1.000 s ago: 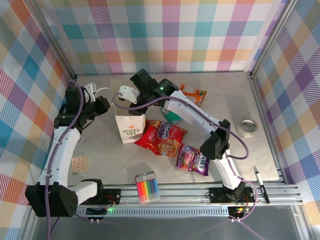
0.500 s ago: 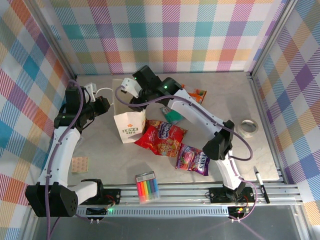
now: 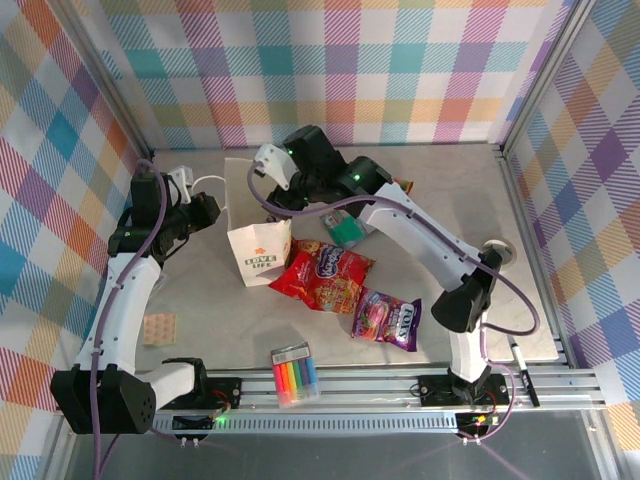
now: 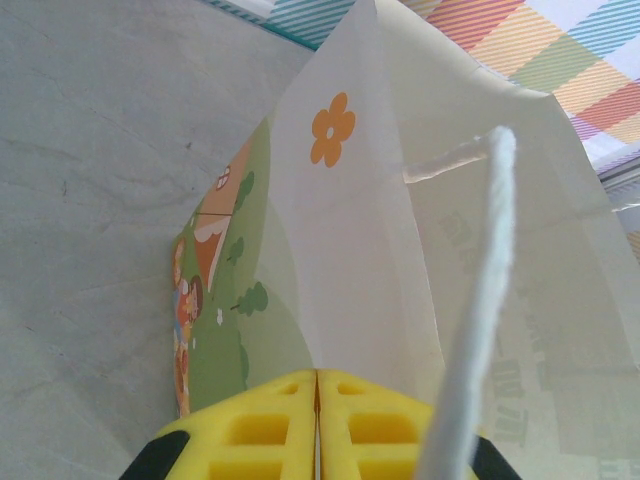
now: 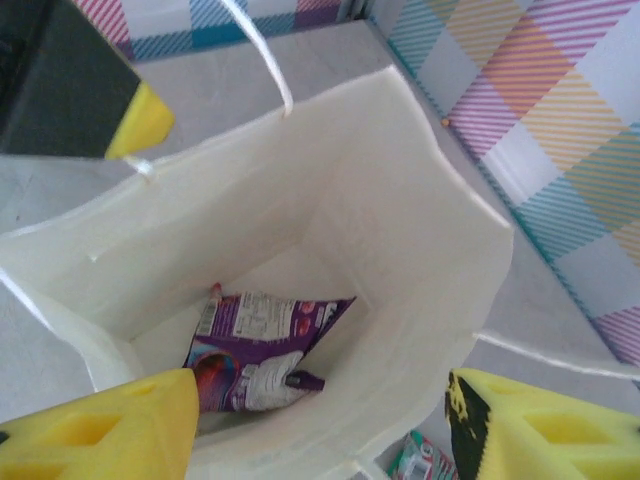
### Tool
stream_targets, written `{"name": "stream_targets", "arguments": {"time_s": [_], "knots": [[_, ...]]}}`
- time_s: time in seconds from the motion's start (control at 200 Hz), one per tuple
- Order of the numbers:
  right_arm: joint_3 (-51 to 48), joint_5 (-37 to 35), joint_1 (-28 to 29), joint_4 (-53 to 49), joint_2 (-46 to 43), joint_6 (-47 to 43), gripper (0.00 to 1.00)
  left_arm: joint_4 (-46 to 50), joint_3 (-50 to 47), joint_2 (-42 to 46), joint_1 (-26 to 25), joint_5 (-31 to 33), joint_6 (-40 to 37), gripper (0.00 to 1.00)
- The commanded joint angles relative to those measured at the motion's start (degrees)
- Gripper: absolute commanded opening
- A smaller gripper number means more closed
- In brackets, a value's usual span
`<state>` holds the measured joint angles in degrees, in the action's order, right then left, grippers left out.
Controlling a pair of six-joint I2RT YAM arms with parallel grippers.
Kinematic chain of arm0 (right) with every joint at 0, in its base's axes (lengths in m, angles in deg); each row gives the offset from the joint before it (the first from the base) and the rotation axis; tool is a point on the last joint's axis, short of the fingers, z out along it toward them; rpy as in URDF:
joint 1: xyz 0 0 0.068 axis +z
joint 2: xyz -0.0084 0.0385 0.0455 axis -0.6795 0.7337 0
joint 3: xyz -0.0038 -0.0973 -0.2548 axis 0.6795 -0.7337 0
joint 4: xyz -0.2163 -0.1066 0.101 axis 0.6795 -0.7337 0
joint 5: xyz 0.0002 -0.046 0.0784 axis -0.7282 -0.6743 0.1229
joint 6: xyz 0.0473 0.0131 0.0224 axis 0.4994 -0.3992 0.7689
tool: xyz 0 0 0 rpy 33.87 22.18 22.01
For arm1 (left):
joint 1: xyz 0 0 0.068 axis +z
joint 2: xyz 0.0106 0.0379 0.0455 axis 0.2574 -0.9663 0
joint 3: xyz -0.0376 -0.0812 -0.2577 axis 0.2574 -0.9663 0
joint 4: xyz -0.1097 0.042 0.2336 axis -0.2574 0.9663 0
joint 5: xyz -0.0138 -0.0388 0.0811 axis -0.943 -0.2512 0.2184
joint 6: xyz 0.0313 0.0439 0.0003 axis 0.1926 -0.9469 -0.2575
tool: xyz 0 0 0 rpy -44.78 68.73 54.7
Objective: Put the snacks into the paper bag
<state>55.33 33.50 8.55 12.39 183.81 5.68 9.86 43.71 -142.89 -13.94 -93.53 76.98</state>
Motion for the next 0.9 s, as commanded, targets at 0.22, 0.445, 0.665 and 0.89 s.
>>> {"name": "stream_targets", "arguments": {"time_s": [0.22,0.445,0.665,0.89], "knots": [[-13.0,-1.5,-1.6,7.1,-12.9,5.5,0.75,-0.3,0.7,0.4,0.5,-0.5,-0.6,0.09],[-24.3,-2.1,-5.7,10.7,-22.0,11.5,0.80,-0.1,0.7,0.6,0.5,-0.6,-0.5,0.09],[-35.4,1.5,-14.0,12.4,-30.7,25.1,0.87,0.0,0.7,1.0,0.5,-0.9,-0.4,0.09],[-45.3,1.8,-19.5,9.6,-38.4,33.2,0.93,0.0,0.9,0.6,0.5,-1.0,-0.2,0.10]]}}
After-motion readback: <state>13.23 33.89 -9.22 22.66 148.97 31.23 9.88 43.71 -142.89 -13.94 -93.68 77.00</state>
